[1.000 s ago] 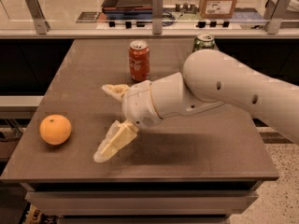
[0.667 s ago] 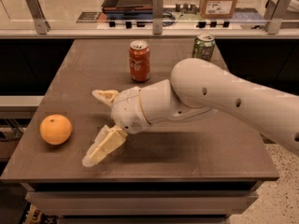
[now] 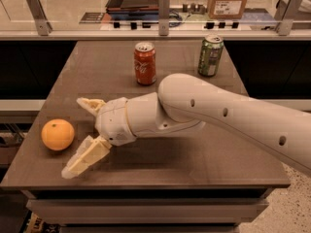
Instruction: Pick orange
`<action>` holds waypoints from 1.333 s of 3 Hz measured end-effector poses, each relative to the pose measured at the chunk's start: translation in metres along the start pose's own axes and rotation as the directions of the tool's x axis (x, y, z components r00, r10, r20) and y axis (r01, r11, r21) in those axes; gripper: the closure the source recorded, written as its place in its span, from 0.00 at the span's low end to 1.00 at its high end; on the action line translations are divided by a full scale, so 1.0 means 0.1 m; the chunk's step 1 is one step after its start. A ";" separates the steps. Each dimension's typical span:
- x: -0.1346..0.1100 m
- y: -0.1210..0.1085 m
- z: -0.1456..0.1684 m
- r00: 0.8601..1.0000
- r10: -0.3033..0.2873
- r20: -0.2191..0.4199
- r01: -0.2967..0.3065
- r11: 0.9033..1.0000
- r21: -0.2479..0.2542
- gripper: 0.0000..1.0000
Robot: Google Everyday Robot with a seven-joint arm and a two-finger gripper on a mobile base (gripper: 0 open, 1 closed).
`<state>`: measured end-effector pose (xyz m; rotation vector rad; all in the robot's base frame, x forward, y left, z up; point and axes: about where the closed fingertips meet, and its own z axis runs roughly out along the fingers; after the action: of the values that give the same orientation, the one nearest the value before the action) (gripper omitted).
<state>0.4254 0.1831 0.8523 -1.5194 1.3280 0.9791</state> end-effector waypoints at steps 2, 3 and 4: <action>-0.08 -0.09 0.36 0.997 0.024 0.076 -0.026 0.999 0.036 0.00; -0.11 -0.16 0.50 0.995 0.026 0.100 -0.031 0.998 0.050 0.00; -0.12 -0.15 0.51 0.995 0.024 0.099 -0.029 0.998 0.048 0.18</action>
Offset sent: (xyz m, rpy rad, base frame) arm 0.0171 0.0533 -0.0057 0.1243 0.0268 -0.0746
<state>0.4385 0.2356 0.8495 -1.4013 1.2964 1.0178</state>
